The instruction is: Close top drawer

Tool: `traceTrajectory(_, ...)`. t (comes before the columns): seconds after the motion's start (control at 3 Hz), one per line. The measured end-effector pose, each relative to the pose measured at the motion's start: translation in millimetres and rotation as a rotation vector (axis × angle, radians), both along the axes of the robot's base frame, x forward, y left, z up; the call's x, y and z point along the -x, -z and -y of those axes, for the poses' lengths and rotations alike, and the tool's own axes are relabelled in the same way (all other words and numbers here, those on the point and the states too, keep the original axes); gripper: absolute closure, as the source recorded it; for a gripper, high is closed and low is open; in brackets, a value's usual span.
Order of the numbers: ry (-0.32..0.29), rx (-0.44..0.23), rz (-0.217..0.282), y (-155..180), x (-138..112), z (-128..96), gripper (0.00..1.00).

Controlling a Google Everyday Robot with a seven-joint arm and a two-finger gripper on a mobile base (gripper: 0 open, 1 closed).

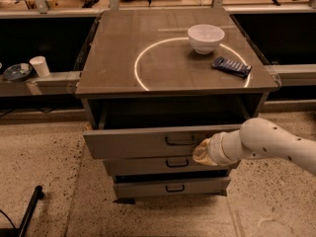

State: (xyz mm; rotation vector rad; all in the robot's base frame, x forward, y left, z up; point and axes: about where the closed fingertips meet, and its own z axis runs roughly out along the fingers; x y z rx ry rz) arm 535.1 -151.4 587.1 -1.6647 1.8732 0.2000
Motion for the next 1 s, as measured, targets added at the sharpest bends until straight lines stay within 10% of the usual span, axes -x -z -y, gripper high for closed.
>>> traceTrajectory(0.33, 0.000, 0.000, 0.000, 0.0, 0.0, 0.0, 0.06)
traceTrajectory(1.0, 0.000, 0.000, 0.000, 0.0, 0.0, -0.1, 0.00)
